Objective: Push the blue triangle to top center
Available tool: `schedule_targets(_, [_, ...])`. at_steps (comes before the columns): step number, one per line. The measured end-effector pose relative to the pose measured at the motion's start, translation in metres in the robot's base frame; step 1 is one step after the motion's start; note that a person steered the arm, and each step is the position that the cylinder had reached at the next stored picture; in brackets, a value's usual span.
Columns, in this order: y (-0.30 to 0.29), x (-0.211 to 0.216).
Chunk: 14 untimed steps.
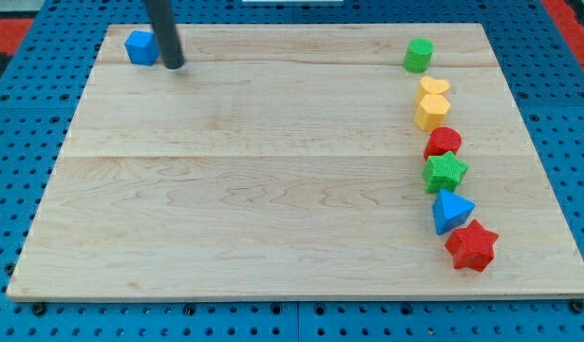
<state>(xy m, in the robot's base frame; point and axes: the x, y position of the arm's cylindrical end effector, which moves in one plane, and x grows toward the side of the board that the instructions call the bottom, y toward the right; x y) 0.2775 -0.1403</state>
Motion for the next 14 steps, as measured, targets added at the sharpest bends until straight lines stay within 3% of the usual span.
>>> schedule_targets(1, [0.049,-0.013])
schedule_targets(3, [0.049,-0.015])
schedule_targets(4, [0.083,-0.061])
schedule_targets(6, [0.2,-0.084])
schedule_targets(7, [0.324,-0.081])
schedule_targets(8, [0.413,-0.051])
schedule_targets(9, [0.429,0.065])
schedule_targets(10, [0.42,0.161])
schedule_targets(11, [0.367,0.232])
schedule_targets(13, [0.223,0.253])
schedule_targets(14, [0.218,0.254])
